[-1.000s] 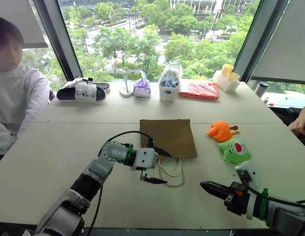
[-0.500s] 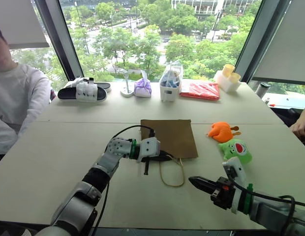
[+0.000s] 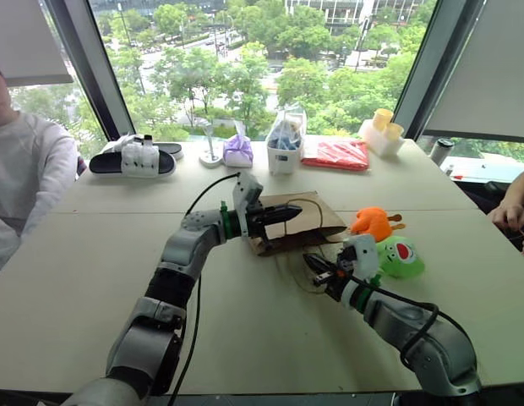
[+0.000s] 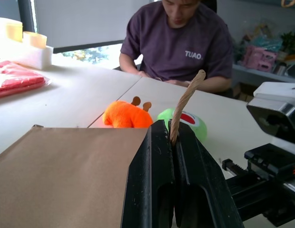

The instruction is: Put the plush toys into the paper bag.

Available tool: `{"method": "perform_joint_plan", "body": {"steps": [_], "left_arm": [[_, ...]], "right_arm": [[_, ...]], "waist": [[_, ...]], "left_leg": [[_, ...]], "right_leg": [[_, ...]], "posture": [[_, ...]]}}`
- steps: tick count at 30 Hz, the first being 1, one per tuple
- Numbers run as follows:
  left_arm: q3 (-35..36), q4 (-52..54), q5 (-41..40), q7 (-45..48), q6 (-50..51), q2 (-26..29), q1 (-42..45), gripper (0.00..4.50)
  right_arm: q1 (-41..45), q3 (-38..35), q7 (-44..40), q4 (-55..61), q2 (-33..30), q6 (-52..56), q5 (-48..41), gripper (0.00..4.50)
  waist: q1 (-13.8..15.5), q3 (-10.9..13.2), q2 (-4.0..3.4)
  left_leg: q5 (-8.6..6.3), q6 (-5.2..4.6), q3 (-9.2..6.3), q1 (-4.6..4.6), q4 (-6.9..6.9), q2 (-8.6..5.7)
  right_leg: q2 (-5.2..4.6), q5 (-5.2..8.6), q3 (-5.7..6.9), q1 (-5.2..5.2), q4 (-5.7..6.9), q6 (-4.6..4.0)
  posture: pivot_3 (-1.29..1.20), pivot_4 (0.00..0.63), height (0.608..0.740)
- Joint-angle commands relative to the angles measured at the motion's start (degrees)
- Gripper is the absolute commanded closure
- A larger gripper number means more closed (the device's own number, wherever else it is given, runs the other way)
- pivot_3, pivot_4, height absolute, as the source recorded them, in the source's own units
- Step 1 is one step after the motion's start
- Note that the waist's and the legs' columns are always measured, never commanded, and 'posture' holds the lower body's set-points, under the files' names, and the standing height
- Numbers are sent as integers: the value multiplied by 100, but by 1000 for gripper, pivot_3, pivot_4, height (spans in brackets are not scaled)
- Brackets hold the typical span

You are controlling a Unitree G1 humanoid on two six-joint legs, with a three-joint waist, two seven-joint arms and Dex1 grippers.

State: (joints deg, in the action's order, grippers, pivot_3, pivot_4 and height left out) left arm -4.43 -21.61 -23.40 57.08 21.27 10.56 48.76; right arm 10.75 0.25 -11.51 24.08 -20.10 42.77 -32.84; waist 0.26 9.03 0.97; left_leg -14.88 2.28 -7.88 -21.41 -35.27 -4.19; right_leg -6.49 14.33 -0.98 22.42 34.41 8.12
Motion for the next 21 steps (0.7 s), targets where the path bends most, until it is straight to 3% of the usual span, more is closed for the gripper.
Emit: {"method": "perform_joint_plan", "body": {"steps": [1, 13, 21], "left_arm": [[109, 277, -108, -44, 68, -12, 31, 4483], [158, 742, -308, -178, 485, -163, -174, 4483], [532, 950, -876, -428, 1161, -204, -94, 4483]], "right_arm": [[199, -9, -40, -127, 126, -259, 223, 4500], [1031, 228, -297, -1315, 495, -786, 875, 4500], [1576, 520, -438, -2857, 794, -1408, 1621, 4500]], "waist": [[-4, 0, 0], [-101, -1, -1], [-132, -1, -1]], "left_leg": [[0, 1, 2, 0, 0, 0], [2, 4, 6, 0, 1, -1], [4, 8, 8, 3, 0, -1]], "right_leg": [[0, 0, 0, 1, 3, 0], [0, -1, -1, 6, 12, -1], [0, 0, -6, 26, 55, -2]], "posture": [[0, 150, 740], [0, 150, 740], [0, 150, 740]]}}
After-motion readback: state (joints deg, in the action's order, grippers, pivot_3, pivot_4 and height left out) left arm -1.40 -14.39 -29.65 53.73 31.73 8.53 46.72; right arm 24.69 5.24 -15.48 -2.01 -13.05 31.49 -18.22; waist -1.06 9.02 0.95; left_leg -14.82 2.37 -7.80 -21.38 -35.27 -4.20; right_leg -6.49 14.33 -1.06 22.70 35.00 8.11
